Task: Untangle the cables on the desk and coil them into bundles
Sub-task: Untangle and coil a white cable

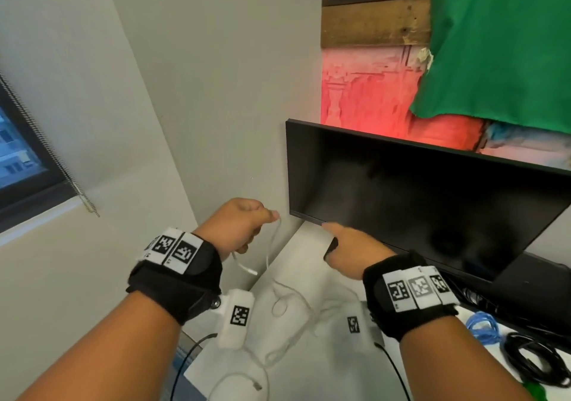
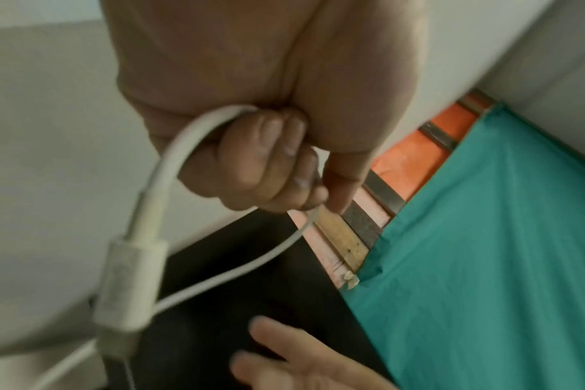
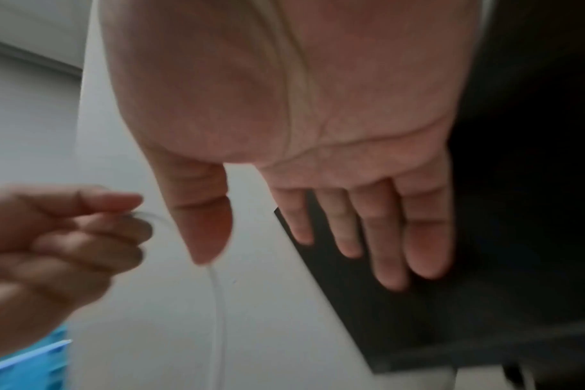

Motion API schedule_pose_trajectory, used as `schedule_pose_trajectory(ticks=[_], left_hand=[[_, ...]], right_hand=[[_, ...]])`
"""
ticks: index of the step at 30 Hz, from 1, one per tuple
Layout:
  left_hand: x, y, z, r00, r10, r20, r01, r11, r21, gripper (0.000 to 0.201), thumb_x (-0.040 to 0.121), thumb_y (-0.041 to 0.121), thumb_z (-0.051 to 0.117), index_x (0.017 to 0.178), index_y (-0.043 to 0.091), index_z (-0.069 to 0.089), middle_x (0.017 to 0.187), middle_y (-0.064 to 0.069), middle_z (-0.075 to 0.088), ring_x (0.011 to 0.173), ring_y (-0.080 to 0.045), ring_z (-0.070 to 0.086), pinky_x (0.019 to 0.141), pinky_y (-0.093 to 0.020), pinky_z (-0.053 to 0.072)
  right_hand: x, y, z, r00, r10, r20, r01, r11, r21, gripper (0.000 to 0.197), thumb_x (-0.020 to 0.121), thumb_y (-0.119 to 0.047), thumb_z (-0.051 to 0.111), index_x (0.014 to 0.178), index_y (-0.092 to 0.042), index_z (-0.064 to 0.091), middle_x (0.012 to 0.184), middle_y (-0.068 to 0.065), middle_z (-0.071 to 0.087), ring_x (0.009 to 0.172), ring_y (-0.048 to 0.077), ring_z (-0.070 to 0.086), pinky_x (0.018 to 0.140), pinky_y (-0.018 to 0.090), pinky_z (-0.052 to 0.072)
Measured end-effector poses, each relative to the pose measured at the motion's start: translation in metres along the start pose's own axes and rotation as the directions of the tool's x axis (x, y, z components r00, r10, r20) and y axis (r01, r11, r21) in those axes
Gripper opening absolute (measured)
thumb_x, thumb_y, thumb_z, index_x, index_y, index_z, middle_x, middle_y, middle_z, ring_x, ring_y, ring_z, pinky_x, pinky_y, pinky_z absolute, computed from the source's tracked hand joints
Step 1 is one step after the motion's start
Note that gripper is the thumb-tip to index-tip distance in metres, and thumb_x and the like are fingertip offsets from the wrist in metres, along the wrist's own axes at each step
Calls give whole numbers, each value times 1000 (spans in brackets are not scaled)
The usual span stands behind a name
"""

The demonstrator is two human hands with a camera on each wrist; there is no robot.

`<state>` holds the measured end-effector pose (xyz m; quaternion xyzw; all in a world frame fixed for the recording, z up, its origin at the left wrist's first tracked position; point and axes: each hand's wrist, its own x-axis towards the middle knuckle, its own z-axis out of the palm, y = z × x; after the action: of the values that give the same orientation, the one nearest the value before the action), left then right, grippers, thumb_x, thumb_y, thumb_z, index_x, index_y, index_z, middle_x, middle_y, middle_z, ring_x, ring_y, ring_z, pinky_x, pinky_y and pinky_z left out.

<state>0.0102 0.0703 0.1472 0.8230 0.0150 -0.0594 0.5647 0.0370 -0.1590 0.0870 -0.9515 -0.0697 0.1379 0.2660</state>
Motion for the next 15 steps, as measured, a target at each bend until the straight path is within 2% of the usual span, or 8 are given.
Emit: schedule_pose_trajectory(ticks=[1,3,6,8,10,12,13,15], left_hand=[[-1,-1,3,999,-5,35,8,995,-100,39,90,25,60,57,19,42,52,3,30,46,-14,21,42,-20,19],[-3,1,7,992,1,125,38,950,-310,35,92,24,49,59,16,51,54,0,31,46,-13,19,40,-21,15],[-5,5,14,974,84,210,45,839,-543,26,87,16,45,69,10,62,57,-2,36,44,-12,23,37,-20,17],[-5,3,16,978,141,156,-17,794,-607,25,93,15,46,77,9,64,59,-1,38,43,-11,29,36,-19,24],[-5,-1,13,989,143,44,-86,782,-617,25,98,15,45,83,9,64,60,-1,41,44,-11,34,38,-20,29],[-4,-10,9,986,139,-90,-166,825,-540,24,99,13,47,84,7,65,61,-3,46,45,-13,40,40,-21,34],[-5,-16,8,978,145,-147,-197,871,-450,24,98,11,49,83,8,68,61,-4,50,45,-14,43,41,-22,36],[-7,-26,11,966,180,-187,-219,951,-219,24,95,11,58,79,15,75,63,-4,60,48,-12,51,43,-21,41]], right_hand=[[-4,-3,-4,998,-34,-52,37,997,67,75,85,-35,59,152,-40,26,149,-4,44,127,21,51,95,30,43],[-11,-14,5,989,-129,-67,142,951,275,78,81,-51,69,149,-39,33,144,-10,46,128,14,49,97,30,40],[-17,-23,51,984,-176,-26,169,878,448,59,83,-44,75,137,-33,52,130,-15,55,122,8,52,96,27,42],[-17,-18,76,990,-123,-64,139,856,497,33,88,-34,72,119,-25,65,118,-7,66,111,12,62,96,31,50],[-20,-9,88,994,-44,-98,94,796,598,16,90,-25,70,104,-20,65,98,1,73,94,16,68,89,34,53],[-25,-3,90,990,16,-139,87,706,703,8,92,-19,66,95,-20,60,85,1,73,81,16,69,81,34,54],[-28,-1,89,983,17,-184,115,724,680,6,93,-19,64,91,-20,59,82,-1,70,75,13,68,77,32,55],[-34,-1,82,964,-98,-249,207,863,461,9,95,-25,62,86,-22,61,84,-5,63,75,9,61,74,27,52]])
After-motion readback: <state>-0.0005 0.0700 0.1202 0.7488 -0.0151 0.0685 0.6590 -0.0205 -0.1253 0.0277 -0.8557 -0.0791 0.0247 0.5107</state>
